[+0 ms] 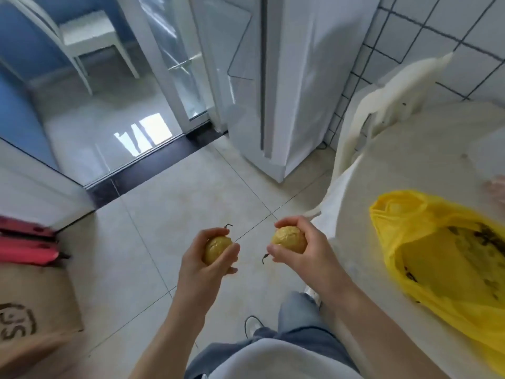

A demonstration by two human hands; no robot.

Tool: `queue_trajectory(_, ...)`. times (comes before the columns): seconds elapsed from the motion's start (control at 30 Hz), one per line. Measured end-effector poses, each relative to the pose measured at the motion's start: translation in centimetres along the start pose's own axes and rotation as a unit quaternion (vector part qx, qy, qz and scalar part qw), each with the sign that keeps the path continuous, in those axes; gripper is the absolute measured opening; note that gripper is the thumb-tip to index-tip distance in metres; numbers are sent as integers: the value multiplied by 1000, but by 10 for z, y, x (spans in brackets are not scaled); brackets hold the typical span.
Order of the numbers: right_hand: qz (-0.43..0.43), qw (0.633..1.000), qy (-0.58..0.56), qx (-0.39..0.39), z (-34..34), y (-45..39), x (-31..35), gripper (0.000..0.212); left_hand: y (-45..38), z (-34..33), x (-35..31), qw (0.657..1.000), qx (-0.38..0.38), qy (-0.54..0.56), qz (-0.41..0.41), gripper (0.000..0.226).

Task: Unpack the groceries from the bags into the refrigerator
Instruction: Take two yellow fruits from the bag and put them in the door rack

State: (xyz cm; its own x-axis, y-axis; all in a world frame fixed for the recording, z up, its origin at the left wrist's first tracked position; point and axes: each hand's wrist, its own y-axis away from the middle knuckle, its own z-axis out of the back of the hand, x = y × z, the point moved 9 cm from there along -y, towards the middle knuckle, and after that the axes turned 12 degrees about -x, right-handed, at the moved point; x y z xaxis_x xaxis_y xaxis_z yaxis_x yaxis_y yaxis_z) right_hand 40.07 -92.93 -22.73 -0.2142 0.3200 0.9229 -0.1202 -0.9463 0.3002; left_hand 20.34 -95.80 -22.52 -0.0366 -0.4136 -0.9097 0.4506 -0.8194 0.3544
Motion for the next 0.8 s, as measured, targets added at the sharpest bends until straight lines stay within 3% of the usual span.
queue_trajectory(0.37,23,985,100,140,-148,-14,28,35,-54,127,26,991,-128,30,20,25)
queue_trajectory(0.6,44,978,99,178,-225,-75,70,34,-145,158,-4,990,-115,-73,-40,30)
queue_trajectory(0.8,57,981,102,156,-262,-146,117,36,-227,154,-42,987,-82,-118,-72,43)
